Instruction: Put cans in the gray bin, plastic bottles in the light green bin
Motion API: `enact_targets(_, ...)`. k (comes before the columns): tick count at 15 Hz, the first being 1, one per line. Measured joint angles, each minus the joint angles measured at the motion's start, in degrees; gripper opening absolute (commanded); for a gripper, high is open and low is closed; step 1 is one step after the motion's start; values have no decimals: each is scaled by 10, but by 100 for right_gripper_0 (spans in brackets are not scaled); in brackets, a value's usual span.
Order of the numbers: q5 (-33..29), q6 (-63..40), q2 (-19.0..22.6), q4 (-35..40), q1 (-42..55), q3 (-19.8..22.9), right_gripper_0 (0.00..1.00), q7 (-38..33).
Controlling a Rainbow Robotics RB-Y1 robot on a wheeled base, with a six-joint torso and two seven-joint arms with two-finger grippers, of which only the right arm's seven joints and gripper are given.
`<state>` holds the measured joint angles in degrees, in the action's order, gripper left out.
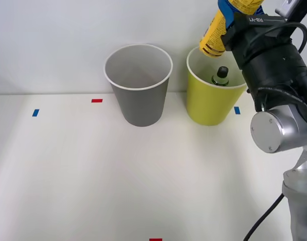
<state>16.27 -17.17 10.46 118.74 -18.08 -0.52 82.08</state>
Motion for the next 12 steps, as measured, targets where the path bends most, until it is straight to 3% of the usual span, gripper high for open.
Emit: enact_targets(12, -14, 2, 32, -170, -113, 18, 0, 12)
